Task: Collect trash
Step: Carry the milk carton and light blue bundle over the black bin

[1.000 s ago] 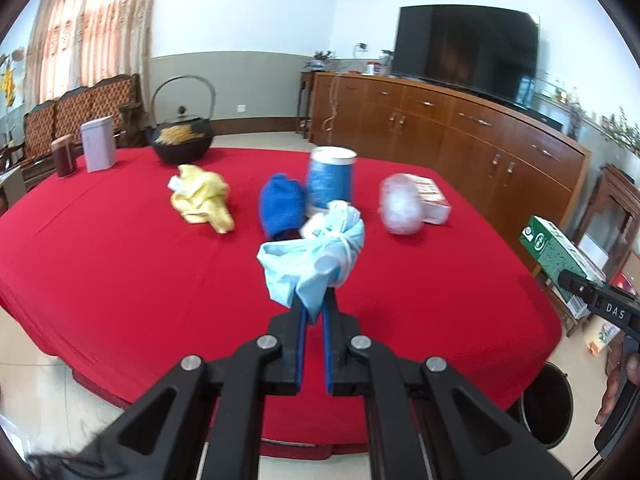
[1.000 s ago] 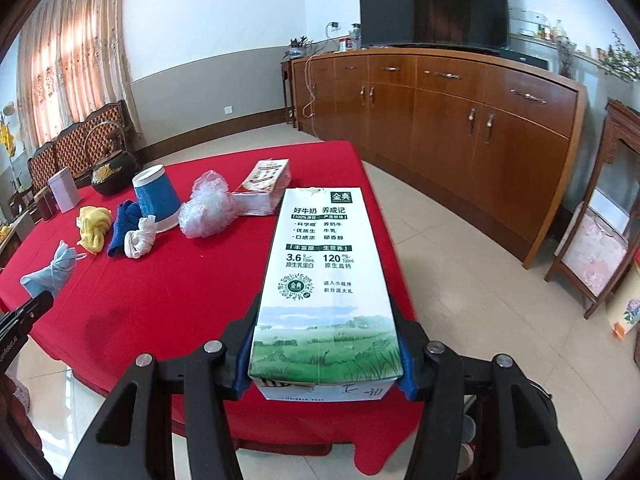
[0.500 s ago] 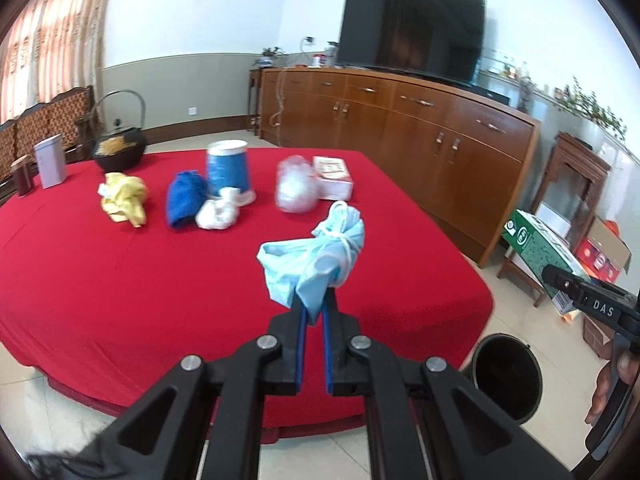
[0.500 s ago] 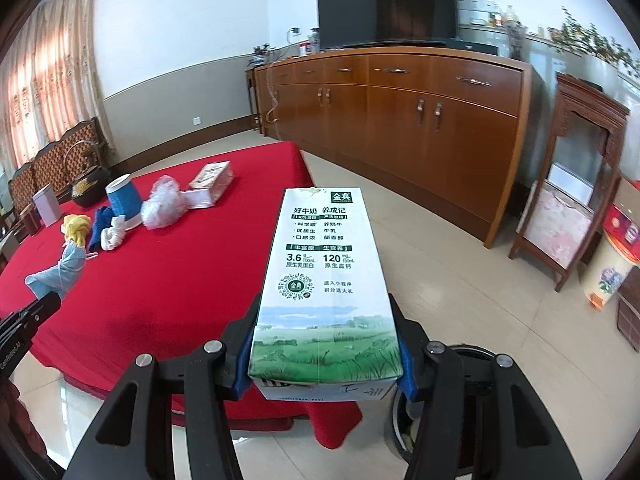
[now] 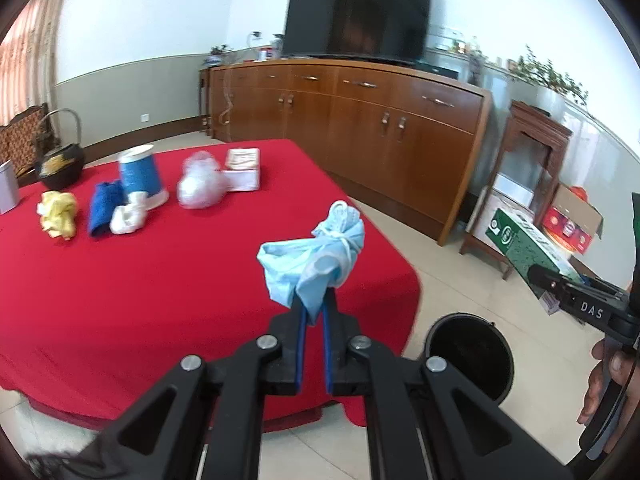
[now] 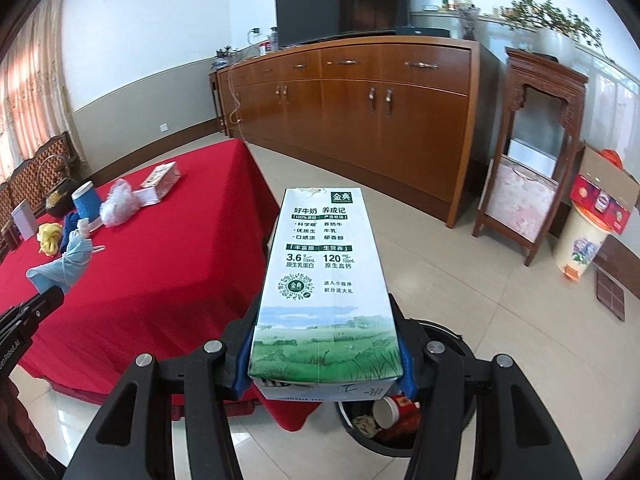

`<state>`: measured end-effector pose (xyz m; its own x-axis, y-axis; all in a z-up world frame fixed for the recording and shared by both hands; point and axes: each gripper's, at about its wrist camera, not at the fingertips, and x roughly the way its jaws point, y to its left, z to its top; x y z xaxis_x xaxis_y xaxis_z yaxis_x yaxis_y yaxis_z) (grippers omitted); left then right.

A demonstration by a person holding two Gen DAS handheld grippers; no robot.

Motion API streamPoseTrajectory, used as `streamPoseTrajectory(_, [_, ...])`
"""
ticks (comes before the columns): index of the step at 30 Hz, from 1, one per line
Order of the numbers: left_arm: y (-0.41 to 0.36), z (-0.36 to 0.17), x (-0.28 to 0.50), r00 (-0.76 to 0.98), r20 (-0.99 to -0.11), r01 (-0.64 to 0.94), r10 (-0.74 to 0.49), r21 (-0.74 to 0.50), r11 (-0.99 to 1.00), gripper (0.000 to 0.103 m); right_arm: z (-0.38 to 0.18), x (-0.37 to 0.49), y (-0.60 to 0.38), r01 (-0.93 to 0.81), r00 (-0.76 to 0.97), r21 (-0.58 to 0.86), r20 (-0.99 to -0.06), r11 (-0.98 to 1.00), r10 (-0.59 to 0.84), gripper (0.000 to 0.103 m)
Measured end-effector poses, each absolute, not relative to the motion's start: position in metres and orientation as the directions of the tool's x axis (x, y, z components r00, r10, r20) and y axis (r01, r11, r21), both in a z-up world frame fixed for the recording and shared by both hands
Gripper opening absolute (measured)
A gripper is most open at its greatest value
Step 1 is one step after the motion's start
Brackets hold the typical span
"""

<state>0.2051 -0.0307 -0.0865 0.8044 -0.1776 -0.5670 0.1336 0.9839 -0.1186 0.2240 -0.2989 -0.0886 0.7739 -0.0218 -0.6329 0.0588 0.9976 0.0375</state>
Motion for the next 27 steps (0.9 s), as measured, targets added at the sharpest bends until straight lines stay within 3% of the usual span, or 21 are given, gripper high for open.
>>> streamPoseTrajectory(15, [-0.137,-0.11,0.216,0.718,-0.612,0.329,-0.332,-0.121,0.936,0.008,-0.122,0.2,-0.383,0.161,0.729,0.043,-0.679,0.986,-0.09,0.057])
streamPoseTrajectory(27, [-0.202,-0.149,0.227,0.611,-0.683,0.432,-0.4,-0.135,0.891,0.008,-0.183,0.203,-0.426,0.162,0.661,0.032,-0.745,0.986,-0.084,0.057])
